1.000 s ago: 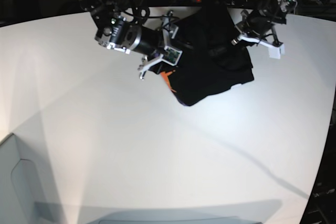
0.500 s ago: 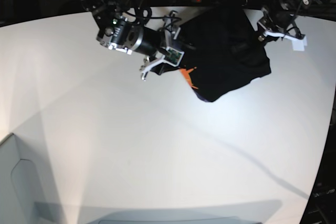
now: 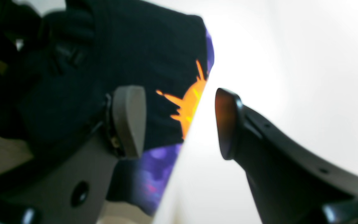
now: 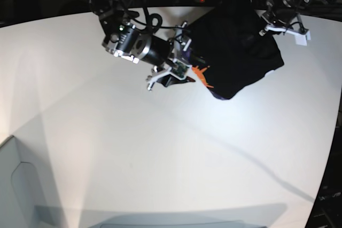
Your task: Fold the T-shirt properly
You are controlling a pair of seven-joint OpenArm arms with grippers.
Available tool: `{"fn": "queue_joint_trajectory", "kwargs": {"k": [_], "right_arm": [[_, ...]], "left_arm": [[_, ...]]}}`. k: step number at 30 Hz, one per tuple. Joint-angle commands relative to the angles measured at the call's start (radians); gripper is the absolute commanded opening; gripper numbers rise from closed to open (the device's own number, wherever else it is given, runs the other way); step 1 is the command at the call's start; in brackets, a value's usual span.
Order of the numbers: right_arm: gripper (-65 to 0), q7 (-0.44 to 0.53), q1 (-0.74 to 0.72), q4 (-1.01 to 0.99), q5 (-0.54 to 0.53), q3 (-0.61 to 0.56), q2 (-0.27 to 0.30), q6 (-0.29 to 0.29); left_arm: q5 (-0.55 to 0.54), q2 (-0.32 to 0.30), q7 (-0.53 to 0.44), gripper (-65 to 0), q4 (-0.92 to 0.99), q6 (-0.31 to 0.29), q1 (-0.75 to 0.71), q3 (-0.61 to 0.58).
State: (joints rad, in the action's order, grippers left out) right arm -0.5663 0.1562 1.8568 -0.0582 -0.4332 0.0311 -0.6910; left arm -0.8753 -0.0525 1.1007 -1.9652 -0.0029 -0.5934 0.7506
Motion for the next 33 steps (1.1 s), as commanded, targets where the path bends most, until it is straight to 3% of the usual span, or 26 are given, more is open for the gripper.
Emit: {"fn": "queue_joint_trajectory", "kwargs": {"k": [1, 5, 10, 15, 21, 25, 29, 33], "right_arm": [[-29.4, 0.030, -0.016, 0.017, -0.019, -0.006, -0.024, -0.007], [-33.9, 0.029, -0.031, -0.053, -0.021, -0.023, -0.089, -0.007], [-45.9, 0.030, -0.080, -0.176, -0.025, -0.023, -0.158, -0.007], [-55.4, 0.030, -0.131, -0.300, -0.025, -0.023, -0.188, -0.007], [-56.1, 0.045, -0.206, -0.515, -0.022, -0.102, -0.188, -0.007], [-56.1, 0.127, -0.237, -0.636, -0.027, -0.098, -0.188, -0.007], [-56.0, 0.200, -0.237, -0.676, -0.027, -0.100, -0.188, -0.007], [-56.0, 0.205, -0.238, -0.678, -0.021, -0.100, -0.188, -0.007]], "left_arm": [[-0.011, -0.011, -0.008, -65.0, -0.013, -0.003, -0.009, 0.004], [-0.011, -0.011, -0.008, -65.0, 0.043, -0.003, -0.009, 0.004], [-0.011, -0.016, -0.008, -65.0, 0.108, -0.003, -0.012, 0.007], [-0.011, -0.011, -0.009, -65.0, 0.114, -0.003, -0.018, 0.005], [0.067, -0.008, -0.020, -65.0, 0.119, -0.003, -0.021, 0.004], [0.077, -0.004, -0.055, -65.0, 0.120, -0.003, -0.044, 0.004], [0.077, -0.004, -0.057, -65.0, 0.120, -0.003, -0.055, 0.004], [0.077, -0.004, -0.057, -65.0, 0.166, -0.003, -0.047, 0.004]]}}
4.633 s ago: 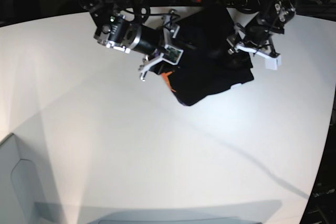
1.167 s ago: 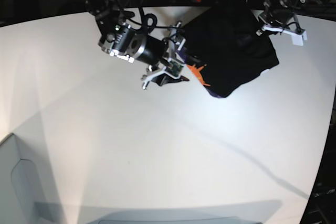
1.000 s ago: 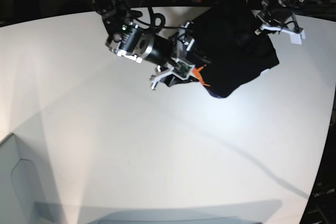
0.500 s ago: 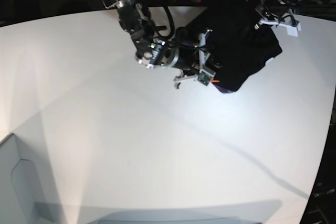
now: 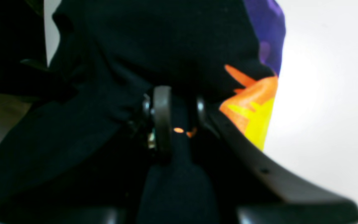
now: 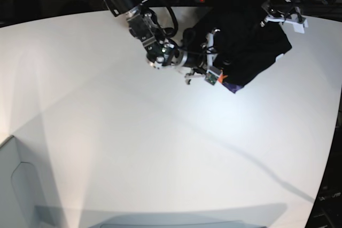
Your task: Fold the T-shirt properly
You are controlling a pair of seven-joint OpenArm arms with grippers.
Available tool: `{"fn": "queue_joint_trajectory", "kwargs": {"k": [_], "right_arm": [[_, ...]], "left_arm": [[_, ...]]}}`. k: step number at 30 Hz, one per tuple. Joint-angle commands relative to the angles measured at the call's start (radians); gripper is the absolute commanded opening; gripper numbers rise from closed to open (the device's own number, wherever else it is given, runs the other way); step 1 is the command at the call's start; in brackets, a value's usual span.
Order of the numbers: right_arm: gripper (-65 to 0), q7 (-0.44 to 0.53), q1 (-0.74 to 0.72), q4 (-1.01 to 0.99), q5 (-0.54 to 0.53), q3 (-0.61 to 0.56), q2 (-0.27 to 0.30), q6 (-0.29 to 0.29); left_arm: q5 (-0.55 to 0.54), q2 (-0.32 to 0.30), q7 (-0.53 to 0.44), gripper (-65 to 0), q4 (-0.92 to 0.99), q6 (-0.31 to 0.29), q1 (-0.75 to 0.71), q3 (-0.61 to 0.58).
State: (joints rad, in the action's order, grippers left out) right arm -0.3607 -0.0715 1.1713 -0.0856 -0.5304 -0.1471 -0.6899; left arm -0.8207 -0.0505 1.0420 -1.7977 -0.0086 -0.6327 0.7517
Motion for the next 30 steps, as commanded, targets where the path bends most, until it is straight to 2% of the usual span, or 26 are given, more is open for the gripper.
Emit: {"fn": "queue_joint_trajectory", "kwargs": {"k": [1, 6, 11, 13, 14, 18, 20, 23, 28, 30], "right_arm": [[-56.0, -0.001, -0.015, 0.008, 0.007, -0.003, -0.010, -0.008], [-56.0, -0.004, -0.035, -0.004, 0.005, 0.006, 0.013, -0.008], [-56.0, -0.004, -0.034, -0.004, 0.007, 0.086, 0.014, -0.008], [-56.0, -0.004, -0.034, -0.004, 0.007, 0.111, 0.022, -0.008], [-56.0, -0.004, -0.034, -0.004, 0.007, 0.117, 0.027, -0.008], [-56.0, -0.008, -0.055, -0.001, 0.004, 0.120, 0.048, -0.008], [-56.0, -0.010, -0.060, 0.002, 0.000, 0.120, 0.054, -0.008], [-56.2, -0.010, -0.061, 0.009, 0.000, 0.120, 0.057, -0.008], [-56.0, -0.011, -0.020, 0.135, 0.000, 0.120, 0.074, -0.008], [-56.0, -0.011, -0.004, 0.197, 0.000, 0.120, 0.074, -0.008]], "left_arm": [[0.022, -0.005, 0.002, -65.0, 0.016, 0.003, -0.006, 0.002], [0.010, -0.002, 0.010, -65.0, 0.023, 0.003, 0.032, 0.002], [-0.033, 0.011, 0.016, -64.3, -0.098, 0.014, 0.024, 0.002], [-0.032, 0.011, 0.037, -60.5, -0.138, 0.014, 0.023, 0.007], [-0.032, 0.013, 0.057, -56.5, -0.153, 0.014, 0.023, 0.009], [-0.032, 0.011, 0.091, -34.0, -0.173, 0.014, 0.023, 0.010], [-0.032, 0.014, 0.091, -25.9, -0.175, 0.008, 0.017, 0.010], [-0.032, 0.014, 0.071, -24.8, -0.178, 0.008, -0.006, 0.018], [-0.033, 0.054, 0.059, -24.7, -0.170, 0.005, 0.003, 0.144], [-0.032, 0.056, 0.068, -24.6, -0.169, 0.005, 0.032, 0.157]]}}
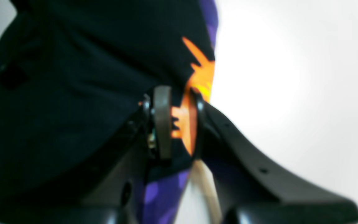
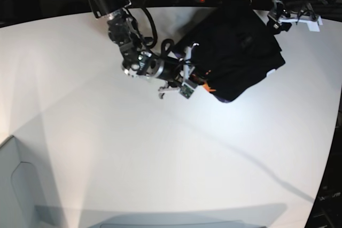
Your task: Fold the T-shirt properly
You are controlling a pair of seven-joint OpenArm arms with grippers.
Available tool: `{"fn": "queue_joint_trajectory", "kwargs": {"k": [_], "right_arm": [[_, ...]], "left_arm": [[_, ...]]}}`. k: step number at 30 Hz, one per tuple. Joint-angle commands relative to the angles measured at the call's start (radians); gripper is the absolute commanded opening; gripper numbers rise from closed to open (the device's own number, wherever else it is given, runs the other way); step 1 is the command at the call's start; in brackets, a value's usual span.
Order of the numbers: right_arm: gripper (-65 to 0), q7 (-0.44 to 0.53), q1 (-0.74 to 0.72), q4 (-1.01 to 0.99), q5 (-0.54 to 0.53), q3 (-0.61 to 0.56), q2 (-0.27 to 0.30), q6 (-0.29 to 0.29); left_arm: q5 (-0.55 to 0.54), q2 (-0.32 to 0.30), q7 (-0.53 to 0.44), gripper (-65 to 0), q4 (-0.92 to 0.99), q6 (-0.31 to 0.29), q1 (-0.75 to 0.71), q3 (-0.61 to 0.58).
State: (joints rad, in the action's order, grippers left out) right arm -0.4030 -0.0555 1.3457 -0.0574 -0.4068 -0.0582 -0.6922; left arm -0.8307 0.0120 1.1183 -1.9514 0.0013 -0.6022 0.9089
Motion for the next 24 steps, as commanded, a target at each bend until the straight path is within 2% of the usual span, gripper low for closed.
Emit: {"fn": "queue_joint_trajectory", "kwargs": {"k": [1, 5, 13, 24], "right_arm": [[-56.0, 0.029, -0.011, 0.045, -0.028, -0.004, -0.015, -0.006], [-56.0, 0.026, 0.023, 0.140, -0.026, -0.004, -0.013, -0.006], [-56.0, -0.076, 0.032, 0.294, -0.028, -0.004, -0.013, -0.006], [-56.0, -0.104, 0.033, 0.318, -0.028, -0.002, 0.008, -0.006]], "left_arm": [[-0.020, -0.007, -0.008, -24.6, -0.015, -0.005, 0.011, 0.000], [-0.012, -0.004, -0.007, -24.6, -0.013, -0.005, 0.058, -0.001], [-0.011, -0.013, -0.011, -24.6, 0.042, -0.001, 0.077, -0.066], [-0.011, -0.014, -0.017, -24.8, 0.128, 0.003, 0.081, -0.067]]}}
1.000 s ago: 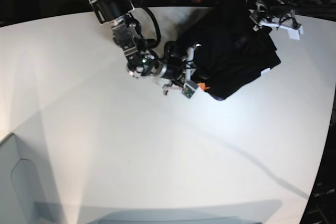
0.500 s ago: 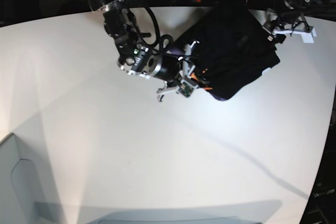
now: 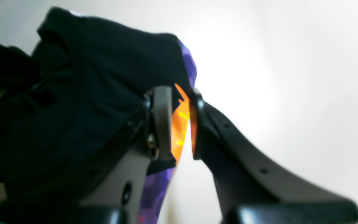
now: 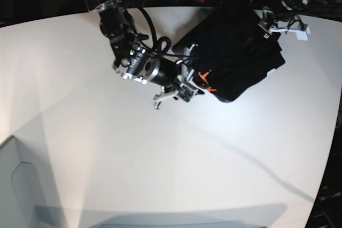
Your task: Fold the T-shirt properly
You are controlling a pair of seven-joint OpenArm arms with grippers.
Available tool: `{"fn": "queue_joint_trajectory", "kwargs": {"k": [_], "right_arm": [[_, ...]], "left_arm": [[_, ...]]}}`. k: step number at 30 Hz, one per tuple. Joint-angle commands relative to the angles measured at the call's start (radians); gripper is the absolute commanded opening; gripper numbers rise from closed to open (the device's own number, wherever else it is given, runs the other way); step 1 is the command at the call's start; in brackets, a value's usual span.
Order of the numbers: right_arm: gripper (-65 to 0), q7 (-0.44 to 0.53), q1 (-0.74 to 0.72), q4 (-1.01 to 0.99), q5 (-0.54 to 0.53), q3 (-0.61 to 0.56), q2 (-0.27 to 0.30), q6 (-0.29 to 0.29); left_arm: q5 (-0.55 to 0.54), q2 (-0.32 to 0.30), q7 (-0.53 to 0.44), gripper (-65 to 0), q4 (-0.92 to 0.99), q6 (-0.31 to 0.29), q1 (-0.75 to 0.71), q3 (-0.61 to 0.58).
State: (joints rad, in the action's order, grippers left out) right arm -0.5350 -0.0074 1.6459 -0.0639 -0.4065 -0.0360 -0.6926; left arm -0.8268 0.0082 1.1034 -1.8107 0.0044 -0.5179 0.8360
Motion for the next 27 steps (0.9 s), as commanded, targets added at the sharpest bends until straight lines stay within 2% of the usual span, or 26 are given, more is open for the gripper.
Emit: {"fn": "queue_joint_trajectory", "kwargs": {"k": [1, 3, 5, 11, 12, 16, 19, 22, 25, 27], "right_arm": [[-56.0, 0.028, -0.015, 0.020, -0.021, -0.002, -0.014, -0.006], [-56.0, 0.028, -0.015, 0.021, -0.017, 0.004, -0.014, -0.006], [-56.0, 0.028, -0.015, 0.024, -0.021, 0.034, -0.014, -0.006], [-56.0, 0.028, -0.015, 0.026, -0.021, 0.140, -0.014, -0.006], [-56.0, 0.028, -0.015, 0.026, -0.021, 0.159, -0.014, -0.006], [-56.0, 0.028, -0.015, 0.027, -0.021, 0.248, -0.015, -0.006], [-56.1, 0.028, -0.015, 0.027, -0.021, 0.329, -0.018, -0.006], [-56.3, 0.028, -0.016, 0.027, -0.021, 0.406, -0.018, -0.006], [-56.4, 0.028, -0.022, 0.027, -0.021, 0.508, -0.018, -0.006], [-56.5, 0.028, -0.024, 0.027, -0.021, 0.587, -0.018, -0.006]], "left_arm": [[-0.015, -0.011, -0.003, -25.1, -0.013, -0.004, -0.003, 0.006], [-0.006, -0.011, -0.003, -25.9, 0.001, -0.007, 0.005, -0.011], [0.030, -0.012, -0.003, -32.2, 0.027, -0.008, 0.011, -0.039], [0.068, -0.011, -0.003, -63.3, 0.079, -0.008, 0.060, -0.062], [0.073, -0.015, 0.004, -65.0, 0.082, -0.004, 0.069, -0.076], [0.157, -0.084, -0.004, -65.0, 0.087, -0.008, 0.109, -0.215], [0.218, -0.149, -0.004, -65.0, 0.088, -0.010, 0.172, -0.363], [0.288, -0.227, -0.003, -65.0, 0.125, -0.010, 0.275, -0.567], [0.353, -0.311, -0.004, -65.0, 0.202, -0.010, 0.423, -0.841], [0.396, -0.347, -0.004, -65.0, 0.263, -0.010, 0.554, -1.047]]}}
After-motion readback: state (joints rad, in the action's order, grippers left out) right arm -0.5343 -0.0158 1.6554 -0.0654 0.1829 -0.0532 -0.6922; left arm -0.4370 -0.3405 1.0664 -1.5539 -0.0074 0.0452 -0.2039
